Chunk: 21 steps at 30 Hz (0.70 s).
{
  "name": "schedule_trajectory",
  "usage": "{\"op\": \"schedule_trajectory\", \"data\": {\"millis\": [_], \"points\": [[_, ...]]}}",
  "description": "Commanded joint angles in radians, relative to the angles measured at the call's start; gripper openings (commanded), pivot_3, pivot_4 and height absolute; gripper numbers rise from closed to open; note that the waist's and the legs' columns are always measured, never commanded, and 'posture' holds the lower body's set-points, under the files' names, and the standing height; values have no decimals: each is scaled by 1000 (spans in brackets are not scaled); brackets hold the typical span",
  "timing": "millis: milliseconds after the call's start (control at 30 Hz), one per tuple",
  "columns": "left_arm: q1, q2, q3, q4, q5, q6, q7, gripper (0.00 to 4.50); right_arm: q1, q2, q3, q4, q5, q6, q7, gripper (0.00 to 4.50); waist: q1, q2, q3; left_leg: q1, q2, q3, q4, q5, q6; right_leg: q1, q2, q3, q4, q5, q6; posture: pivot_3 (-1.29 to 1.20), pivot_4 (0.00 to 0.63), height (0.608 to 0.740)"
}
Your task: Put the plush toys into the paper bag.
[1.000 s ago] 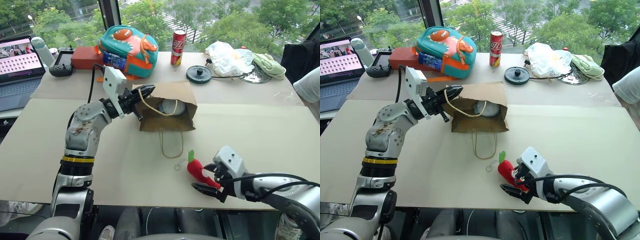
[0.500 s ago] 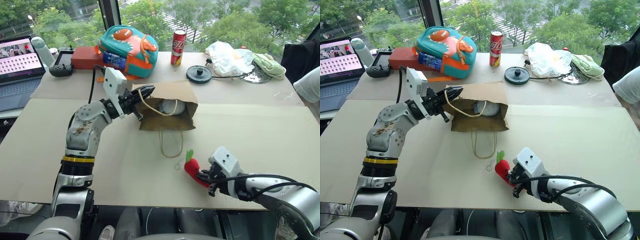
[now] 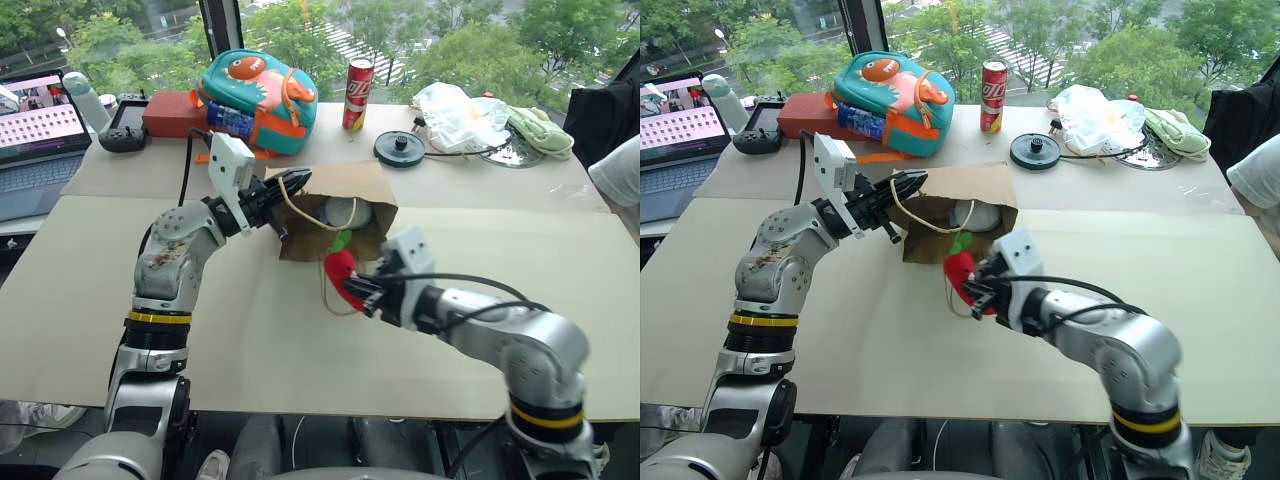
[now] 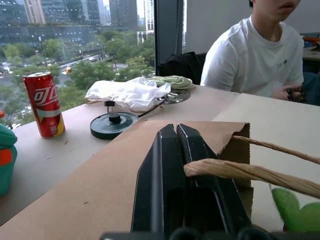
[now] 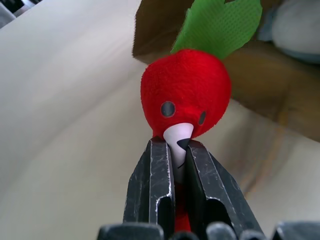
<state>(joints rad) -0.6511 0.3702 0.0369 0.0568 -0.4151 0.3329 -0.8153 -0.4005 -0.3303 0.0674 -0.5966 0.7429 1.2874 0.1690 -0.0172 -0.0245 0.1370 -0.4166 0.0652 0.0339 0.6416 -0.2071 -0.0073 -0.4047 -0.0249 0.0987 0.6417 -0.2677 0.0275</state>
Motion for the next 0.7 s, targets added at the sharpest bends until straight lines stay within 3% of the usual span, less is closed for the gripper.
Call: {"op": "schedule_trajectory", "data": {"millis": [33,300,433,533,700], "points": [[-18,3,4,-23,-13,-2,-5,0,-66,51,20,121,-84,-66,-34,410,0,0,0,0,0,0,0,0,0,0,0,0,0,0,0,0,150,733],[-25,-2,-4,-23,-12,-2,-8,0,-264,276,-2,495,-259,-273,-135,410,-6,0,0,0,1,0,0,0,0,-1,1,0,2,0,0,0,150,733],[-29,-7,-9,-19,-12,-4,-8,0,-336,415,-90,646,-291,-436,-207,410,-7,1,0,0,0,0,-1,0,0,-1,0,-1,2,0,-1,0,150,733],[-33,-9,-10,-16,-11,-6,-8,0,-359,461,-116,725,-321,-509,-230,410,-5,1,0,-1,0,0,-1,0,0,-2,0,-1,3,0,-1,0,150,733],[-32,-9,-9,-16,-11,-7,-8,0,-360,481,-114,752,-326,-549,-231,1911,-13,1,0,-1,0,0,-1,0,0,-2,0,-1,5,0,-1,0,150,733]]}}
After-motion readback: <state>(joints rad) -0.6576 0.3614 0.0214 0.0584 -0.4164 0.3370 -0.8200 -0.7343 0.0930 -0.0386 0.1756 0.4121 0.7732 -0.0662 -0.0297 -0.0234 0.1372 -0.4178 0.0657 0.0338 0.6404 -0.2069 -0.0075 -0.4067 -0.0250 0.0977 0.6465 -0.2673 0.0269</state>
